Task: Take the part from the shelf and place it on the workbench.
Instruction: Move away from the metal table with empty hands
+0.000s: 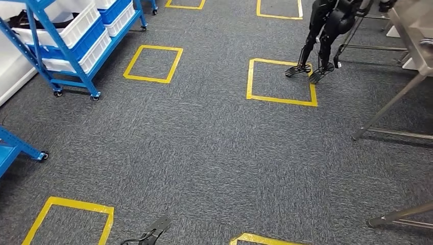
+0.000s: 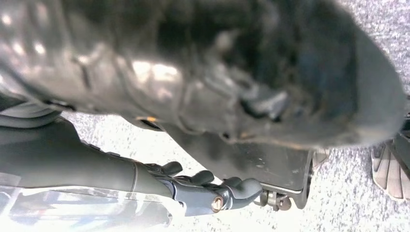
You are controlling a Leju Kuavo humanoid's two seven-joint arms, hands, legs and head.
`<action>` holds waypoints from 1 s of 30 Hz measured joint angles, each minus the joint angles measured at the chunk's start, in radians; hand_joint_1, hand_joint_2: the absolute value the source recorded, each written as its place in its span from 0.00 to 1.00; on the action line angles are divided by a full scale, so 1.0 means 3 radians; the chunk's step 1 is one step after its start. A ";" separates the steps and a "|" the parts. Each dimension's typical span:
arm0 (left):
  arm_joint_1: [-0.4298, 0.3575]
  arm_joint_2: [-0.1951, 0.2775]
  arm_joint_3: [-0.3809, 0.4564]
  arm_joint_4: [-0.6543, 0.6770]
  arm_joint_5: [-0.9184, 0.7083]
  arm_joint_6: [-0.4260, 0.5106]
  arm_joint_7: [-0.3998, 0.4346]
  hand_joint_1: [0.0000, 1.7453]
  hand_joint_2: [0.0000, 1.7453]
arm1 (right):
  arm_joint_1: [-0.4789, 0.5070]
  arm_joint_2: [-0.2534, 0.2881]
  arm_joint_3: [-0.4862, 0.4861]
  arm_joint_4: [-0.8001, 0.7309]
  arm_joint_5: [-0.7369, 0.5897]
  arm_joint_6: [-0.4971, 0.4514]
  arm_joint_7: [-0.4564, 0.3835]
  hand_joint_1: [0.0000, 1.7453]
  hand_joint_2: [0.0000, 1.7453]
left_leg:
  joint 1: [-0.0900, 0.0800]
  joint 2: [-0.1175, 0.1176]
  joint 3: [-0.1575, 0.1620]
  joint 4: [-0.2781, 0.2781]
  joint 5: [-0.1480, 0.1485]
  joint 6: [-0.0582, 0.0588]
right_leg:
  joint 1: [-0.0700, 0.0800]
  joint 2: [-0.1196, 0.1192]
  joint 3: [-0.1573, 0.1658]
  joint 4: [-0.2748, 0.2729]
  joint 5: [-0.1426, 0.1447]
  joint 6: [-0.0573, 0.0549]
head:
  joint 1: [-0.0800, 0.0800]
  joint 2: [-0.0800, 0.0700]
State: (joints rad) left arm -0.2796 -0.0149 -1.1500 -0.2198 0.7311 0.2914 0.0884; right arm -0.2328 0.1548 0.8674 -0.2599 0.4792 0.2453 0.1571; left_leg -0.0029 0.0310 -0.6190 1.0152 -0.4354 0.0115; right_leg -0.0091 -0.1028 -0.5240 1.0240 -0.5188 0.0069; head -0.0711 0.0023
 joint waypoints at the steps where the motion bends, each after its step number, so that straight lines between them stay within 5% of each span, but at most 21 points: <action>1: 0.0007 -0.0001 0.0001 0.0000 0.0004 0.0003 -0.0006 0.00 0.00 | -0.0007 -0.0006 0.0007 -0.0004 -0.0028 0.0000 0.0000 0.00 0.00 | 0.0009 -0.0030 0.0013 -0.0015 0.0002 0.0017 | -0.0004 0.0043 0.0001 0.0027 -0.0028 0.0019 | 0.0005 0.0000; 3: 0.0002 -0.0004 0.0005 -0.0001 0.0028 0.0014 -0.0036 0.00 0.00 | -0.0016 -0.0016 0.0021 -0.0008 -0.0057 0.0003 0.0005 0.00 0.00 | 0.0029 -0.0091 0.0035 -0.0040 0.0010 0.0051 | -0.0015 0.0197 -0.0103 0.0277 -0.0177 0.0046 | 0.0026 0.0000; 5: -0.0008 -0.0004 0.0017 -0.0001 0.0050 0.0020 -0.0071 0.00 0.00 | -0.0019 -0.0021 0.0038 -0.0009 -0.0064 0.0005 0.0012 0.00 0.00 | 0.0026 -0.0160 0.0036 -0.0040 0.0007 0.0072 | -0.0013 0.0298 -0.0326 0.0720 -0.0368 0.0053 | 0.0043 0.0000; 7: -0.0002 -0.0004 0.0032 -0.0001 0.0054 0.0008 -0.0080 0.00 0.00 | -0.0033 -0.0025 0.0048 -0.0010 -0.0064 0.0002 0.0027 0.00 0.00 | 0.0021 -0.0246 0.0042 -0.0036 0.0002 0.0077 | -0.0009 0.0322 -0.0458 0.0926 -0.0365 0.0052 | 0.0044 0.0000; 9: 0.0003 -0.0005 0.0041 -0.0001 0.0050 -0.0012 -0.0073 0.00 0.00 | -0.0048 -0.0028 0.0055 -0.0011 -0.0065 0.0000 0.0043 0.00 0.00 | 0.0021 -0.0346 0.0053 -0.0028 -0.0003 0.0073 | -0.0008 0.0365 -0.0371 0.0647 -0.0117 0.0035 | 0.0044 0.0000; 11: 0.0001 -0.0011 0.0047 -0.0001 0.0045 -0.0023 -0.0070 0.00 0.00 | -0.0045 -0.0037 0.0060 -0.0010 -0.0066 0.0000 0.0046 0.00 0.00 | 0.0024 -0.0436 0.0042 -0.0011 -0.0009 0.0058 | -0.0018 0.0534 -0.0216 0.0228 0.0089 0.0004 | 0.0045 0.0000; 13: 0.0000 -0.0017 0.0052 -0.0001 0.0043 -0.0029 -0.0067 0.00 0.00 | -0.0042 -0.0045 0.0065 -0.0010 -0.0068 0.0000 0.0046 0.00 0.00 | 0.0038 -0.0512 0.0006 -0.0003 0.0001 0.0024 | -0.0016 0.0644 -0.0156 0.0049 0.0123 -0.0017 | 0.0046 0.0000; 15: 0.0008 -0.0015 0.0054 -0.0001 0.0039 -0.0050 -0.0047 0.00 0.00 | -0.0045 -0.0044 0.0068 -0.0011 -0.0078 -0.0005 0.0046 0.00 0.00 | 0.0051 -0.0582 -0.0016 -0.0011 0.0016 -0.0021 | -0.0017 0.0586 -0.0138 0.0015 0.0129 -0.0038 | 0.0047 0.0000; 16: 0.0015 -0.0012 0.0054 0.0000 0.0036 -0.0064 -0.0031 0.00 0.00 | -0.0048 -0.0043 0.0069 -0.0013 -0.0087 -0.0011 0.0046 0.00 0.00 | 0.0047 -0.0555 -0.0025 0.0004 0.0007 -0.0039 | -0.0025 0.0548 -0.0119 -0.0007 0.0137 -0.0054 | 0.0048 0.0000; 18: 0.0013 -0.0009 0.0055 0.0000 0.0020 -0.0082 0.0001 0.00 0.00 | -0.0051 -0.0040 0.0071 -0.0018 -0.0117 -0.0024 0.0045 0.00 0.00 | 0.0039 -0.0380 -0.0128 0.0209 -0.0101 -0.0070 | -0.0042 0.0454 -0.0078 -0.0049 0.0148 -0.0087 | 0.0028 0.0000; 20: 0.0001 -0.0017 0.0055 0.0000 -0.0003 -0.0089 0.0020 0.00 0.00 | -0.0051 -0.0043 0.0071 -0.0020 -0.0168 -0.0010 0.0052 0.00 0.00 | 0.0046 -0.0195 -0.0345 0.0626 -0.0277 -0.0098 | -0.0032 0.0348 -0.0058 -0.0055 0.0136 -0.0104 | 0.0009 0.0000; 22: 0.0003 -0.0025 0.0055 0.0000 -0.0019 -0.0101 0.0043 0.00 0.00 | -0.0049 -0.0049 0.0071 -0.0017 -0.0225 0.0021 0.0075 0.00 0.00 | 0.0063 -0.0142 -0.0490 0.0885 -0.0331 -0.0119 | -0.0031 0.0248 -0.0046 -0.0054 0.0118 -0.0106 | 0.0009 0.0000; 24: 0.0012 -0.0027 0.0055 0.0000 -0.0027 -0.0125 0.0072 0.00 0.00 | -0.0047 -0.0051 0.0071 -0.0015 -0.0258 0.0028 0.0096 0.00 0.00 | 0.0078 -0.0102 -0.0395 0.0691 -0.0176 -0.0132 | -0.0036 0.0167 -0.0025 -0.0051 0.0096 -0.0092 | 0.0008 0.0000; 26: 0.0006 -0.0027 0.0055 0.0000 -0.0035 -0.0149 0.0094 0.00 0.00 | -0.0050 -0.0051 0.0071 -0.0017 -0.0272 0.0014 0.0103 0.00 0.00 | 0.0068 0.0040 -0.0159 0.0255 0.0009 -0.0131 | -0.0032 0.0099 0.0007 -0.0047 0.0064 -0.0059 | 0.0006 0.0000; 28: -0.0011 -0.0027 0.0055 0.0000 -0.0048 -0.0168 0.0108 0.00 0.00 | -0.0061 -0.0051 0.0071 -0.0018 -0.0277 0.0002 0.0104 0.00 0.00 | 0.0045 0.0138 -0.0039 0.0027 0.0052 -0.0088 | -0.0011 0.0040 0.0028 -0.0045 0.0033 -0.0018 | 0.0008 0.0000; 30: -0.0017 -0.0029 0.0055 0.0000 -0.0067 -0.0178 0.0113 0.00 0.00 | -0.0071 -0.0051 0.0071 -0.0018 -0.0279 0.0000 0.0104 0.00 0.00 | 0.0033 0.0086 -0.0042 0.0018 0.0031 -0.0031 | 0.0002 -0.0019 0.0049 -0.0055 0.0014 0.0017 | 0.0015 0.0000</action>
State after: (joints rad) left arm -0.2845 -0.0236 -1.1334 -0.2197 0.7111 0.2379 0.1223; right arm -0.2542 0.1396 0.8888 -0.2654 0.3954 0.2452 0.1882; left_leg 0.0068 0.0569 -0.6317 1.0205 -0.4260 0.0022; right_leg -0.0085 -0.1087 -0.5092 1.0077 -0.5145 0.0119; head -0.0668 0.0023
